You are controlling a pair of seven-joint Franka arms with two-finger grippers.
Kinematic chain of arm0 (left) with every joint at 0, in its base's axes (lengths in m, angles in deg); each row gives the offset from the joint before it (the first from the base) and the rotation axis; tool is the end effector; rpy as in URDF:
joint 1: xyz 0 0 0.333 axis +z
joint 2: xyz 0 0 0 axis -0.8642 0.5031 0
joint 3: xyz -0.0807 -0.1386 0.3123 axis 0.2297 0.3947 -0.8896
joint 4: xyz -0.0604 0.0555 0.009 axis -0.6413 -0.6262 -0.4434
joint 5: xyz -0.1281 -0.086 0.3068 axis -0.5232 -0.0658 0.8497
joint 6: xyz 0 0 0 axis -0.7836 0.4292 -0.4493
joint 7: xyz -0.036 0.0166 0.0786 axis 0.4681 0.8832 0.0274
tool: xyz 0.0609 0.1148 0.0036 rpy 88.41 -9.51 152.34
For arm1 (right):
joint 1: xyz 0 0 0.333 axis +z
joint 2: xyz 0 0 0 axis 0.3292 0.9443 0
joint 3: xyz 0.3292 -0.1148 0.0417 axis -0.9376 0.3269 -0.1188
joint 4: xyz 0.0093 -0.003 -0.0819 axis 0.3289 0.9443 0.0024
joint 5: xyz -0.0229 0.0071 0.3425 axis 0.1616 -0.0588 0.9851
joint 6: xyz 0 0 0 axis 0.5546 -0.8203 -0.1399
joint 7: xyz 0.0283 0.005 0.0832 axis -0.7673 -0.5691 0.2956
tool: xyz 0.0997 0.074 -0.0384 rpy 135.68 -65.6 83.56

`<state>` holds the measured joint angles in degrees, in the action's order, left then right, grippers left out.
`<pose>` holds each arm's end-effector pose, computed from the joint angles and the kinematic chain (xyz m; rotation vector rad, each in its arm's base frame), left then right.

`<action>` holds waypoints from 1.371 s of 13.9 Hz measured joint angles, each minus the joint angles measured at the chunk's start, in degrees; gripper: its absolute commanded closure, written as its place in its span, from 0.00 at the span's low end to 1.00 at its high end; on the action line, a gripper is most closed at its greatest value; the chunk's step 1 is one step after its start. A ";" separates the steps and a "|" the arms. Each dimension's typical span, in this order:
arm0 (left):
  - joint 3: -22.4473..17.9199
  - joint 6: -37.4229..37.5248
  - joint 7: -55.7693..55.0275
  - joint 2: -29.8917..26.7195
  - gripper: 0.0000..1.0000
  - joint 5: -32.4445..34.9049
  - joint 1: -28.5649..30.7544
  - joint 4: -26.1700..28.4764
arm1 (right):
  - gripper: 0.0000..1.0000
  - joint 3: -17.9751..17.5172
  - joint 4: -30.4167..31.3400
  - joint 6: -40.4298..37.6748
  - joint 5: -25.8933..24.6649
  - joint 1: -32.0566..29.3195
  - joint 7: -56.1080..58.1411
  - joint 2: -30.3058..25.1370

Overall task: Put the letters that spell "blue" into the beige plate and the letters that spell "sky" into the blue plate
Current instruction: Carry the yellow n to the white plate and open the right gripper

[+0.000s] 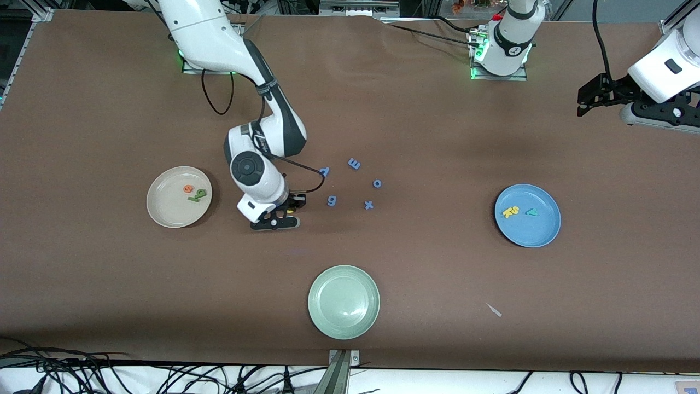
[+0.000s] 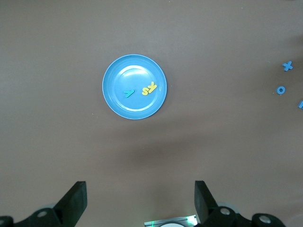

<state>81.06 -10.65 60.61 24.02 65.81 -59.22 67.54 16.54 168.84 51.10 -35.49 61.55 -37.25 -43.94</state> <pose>0.4702 -0.0334 0.6329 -3.0952 0.2997 0.1521 0.5744 0.3243 0.2527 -3.0991 -0.1593 0.1069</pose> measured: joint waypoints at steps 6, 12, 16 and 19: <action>-0.01 0.00 -0.02 0.02 0.00 0.00 0.01 -0.03 | 0.96 10.18 6.34 -10.81 -0.43 -0.89 11.54 -7.89; -0.01 0.00 -0.03 0.04 0.00 0.00 0.01 -0.04 | 0.94 18.58 19.60 -5.69 -0.47 -1.17 27.16 -13.21; -0.01 0.00 -0.03 0.26 0.00 0.00 0.02 -0.04 | 0.00 20.49 20.96 -5.05 -0.47 -3.83 30.29 -11.39; -0.02 0.00 -0.05 0.41 0.00 0.00 0.02 -0.05 | 0.00 20.39 20.24 -4.77 -0.47 -4.95 30.53 -10.49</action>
<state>81.03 -10.64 60.55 24.43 65.81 -59.19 67.49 36.93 189.08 46.34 -35.96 56.61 -6.72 -54.43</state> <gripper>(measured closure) 0.000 0.388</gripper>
